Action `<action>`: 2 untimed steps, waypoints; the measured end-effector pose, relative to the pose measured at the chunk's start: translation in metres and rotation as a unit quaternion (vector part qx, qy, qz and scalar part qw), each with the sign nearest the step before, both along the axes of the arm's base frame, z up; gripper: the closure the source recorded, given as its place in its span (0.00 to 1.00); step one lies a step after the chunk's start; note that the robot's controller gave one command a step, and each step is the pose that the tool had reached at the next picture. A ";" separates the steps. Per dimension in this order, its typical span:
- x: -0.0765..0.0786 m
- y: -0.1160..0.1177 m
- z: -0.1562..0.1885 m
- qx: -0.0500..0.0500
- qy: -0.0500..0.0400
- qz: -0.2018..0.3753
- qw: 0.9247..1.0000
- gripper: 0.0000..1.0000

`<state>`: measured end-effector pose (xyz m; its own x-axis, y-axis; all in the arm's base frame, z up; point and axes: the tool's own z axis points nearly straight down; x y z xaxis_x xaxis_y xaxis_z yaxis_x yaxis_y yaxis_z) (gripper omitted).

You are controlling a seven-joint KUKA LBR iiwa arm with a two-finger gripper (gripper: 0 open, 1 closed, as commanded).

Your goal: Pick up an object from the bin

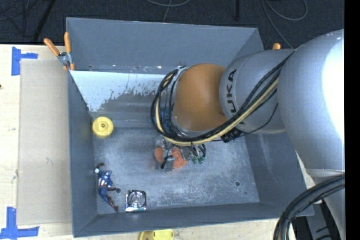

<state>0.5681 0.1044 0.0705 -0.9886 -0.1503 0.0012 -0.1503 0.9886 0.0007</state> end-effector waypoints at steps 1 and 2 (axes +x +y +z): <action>0.000 -0.001 0.000 0.000 0.000 -0.002 1.000 1.00; 0.000 -0.001 0.000 0.000 0.000 -0.002 1.000 1.00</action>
Offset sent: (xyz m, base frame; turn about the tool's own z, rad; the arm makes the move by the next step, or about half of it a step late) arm 0.0000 0.0000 0.0000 0.0000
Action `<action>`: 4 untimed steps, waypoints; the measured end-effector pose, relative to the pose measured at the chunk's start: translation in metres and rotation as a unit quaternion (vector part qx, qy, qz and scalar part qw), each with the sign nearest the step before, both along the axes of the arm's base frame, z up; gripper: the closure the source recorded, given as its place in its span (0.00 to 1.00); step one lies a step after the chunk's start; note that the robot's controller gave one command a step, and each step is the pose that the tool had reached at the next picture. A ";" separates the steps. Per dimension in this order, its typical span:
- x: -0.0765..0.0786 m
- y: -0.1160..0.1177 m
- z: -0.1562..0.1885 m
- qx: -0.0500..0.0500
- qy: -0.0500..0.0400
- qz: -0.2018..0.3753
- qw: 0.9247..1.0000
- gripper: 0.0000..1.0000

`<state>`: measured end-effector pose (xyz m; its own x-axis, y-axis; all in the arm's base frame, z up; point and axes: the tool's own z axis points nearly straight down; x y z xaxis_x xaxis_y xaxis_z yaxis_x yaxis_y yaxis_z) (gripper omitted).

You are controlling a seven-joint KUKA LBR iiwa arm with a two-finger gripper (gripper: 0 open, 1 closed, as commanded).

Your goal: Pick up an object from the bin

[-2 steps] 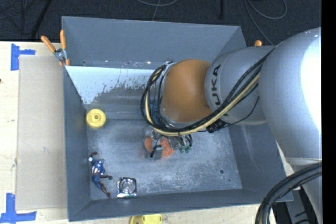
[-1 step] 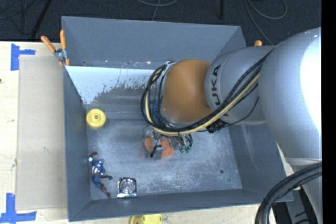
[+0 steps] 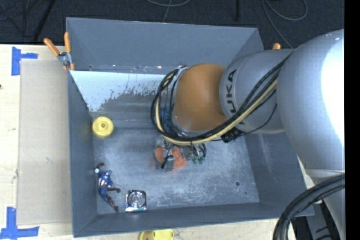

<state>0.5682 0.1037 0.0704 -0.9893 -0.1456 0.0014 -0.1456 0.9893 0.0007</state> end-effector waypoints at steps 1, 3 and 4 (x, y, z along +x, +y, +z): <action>0.000 0.000 0.000 0.000 0.000 0.000 1.000 1.00; 0.000 0.000 0.000 0.000 0.000 -0.002 1.000 1.00; 0.000 0.000 0.000 0.000 0.000 -0.002 1.000 1.00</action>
Offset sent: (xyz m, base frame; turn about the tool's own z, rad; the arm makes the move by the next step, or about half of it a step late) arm 0.0000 0.0000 0.0000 0.0000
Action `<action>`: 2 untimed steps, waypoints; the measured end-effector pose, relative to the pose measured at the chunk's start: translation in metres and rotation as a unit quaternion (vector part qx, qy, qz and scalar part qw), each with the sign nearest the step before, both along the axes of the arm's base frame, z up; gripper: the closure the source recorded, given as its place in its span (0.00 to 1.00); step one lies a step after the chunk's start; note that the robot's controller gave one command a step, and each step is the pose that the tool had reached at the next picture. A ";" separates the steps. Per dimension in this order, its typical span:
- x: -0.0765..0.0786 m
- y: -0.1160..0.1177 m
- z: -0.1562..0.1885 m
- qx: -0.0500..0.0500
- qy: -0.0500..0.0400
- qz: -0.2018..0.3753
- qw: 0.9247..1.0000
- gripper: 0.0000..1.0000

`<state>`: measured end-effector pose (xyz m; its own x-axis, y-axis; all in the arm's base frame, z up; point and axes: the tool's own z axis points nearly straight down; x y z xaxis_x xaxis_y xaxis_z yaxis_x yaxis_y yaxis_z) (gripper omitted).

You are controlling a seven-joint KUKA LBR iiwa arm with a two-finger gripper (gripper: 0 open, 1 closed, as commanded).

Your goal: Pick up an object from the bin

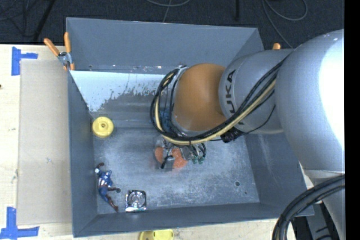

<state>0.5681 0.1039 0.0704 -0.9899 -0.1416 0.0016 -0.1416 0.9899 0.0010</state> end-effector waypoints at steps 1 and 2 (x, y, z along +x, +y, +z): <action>0.000 0.000 0.000 0.000 0.000 0.000 1.000 1.00; 0.000 0.000 0.000 0.000 0.000 -0.001 1.000 1.00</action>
Offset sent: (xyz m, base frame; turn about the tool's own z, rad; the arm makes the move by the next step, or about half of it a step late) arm 0.0000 0.0000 0.0000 0.0000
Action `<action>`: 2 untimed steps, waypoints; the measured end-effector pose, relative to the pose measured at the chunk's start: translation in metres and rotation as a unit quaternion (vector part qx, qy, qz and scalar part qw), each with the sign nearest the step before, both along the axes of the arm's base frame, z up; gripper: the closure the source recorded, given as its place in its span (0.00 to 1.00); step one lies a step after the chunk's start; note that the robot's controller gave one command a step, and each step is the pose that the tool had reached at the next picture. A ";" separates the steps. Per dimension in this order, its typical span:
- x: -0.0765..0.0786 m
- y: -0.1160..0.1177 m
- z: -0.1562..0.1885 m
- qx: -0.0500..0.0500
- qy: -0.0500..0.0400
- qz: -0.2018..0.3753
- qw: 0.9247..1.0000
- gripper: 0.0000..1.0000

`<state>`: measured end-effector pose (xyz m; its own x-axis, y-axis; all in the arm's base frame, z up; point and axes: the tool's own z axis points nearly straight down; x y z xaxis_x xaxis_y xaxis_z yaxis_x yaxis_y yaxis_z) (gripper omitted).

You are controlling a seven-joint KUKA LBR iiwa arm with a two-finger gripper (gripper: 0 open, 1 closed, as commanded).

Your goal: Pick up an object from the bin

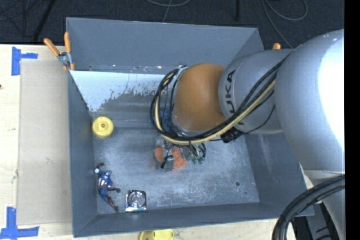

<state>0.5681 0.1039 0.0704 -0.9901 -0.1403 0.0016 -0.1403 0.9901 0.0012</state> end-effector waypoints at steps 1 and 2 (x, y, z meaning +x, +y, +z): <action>0.000 0.000 0.000 0.000 0.000 0.000 1.000 1.00; 0.000 0.000 0.000 0.000 0.000 -0.001 1.000 1.00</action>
Offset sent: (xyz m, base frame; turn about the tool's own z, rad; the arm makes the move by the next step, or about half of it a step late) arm 0.0000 0.0000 0.0000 0.0000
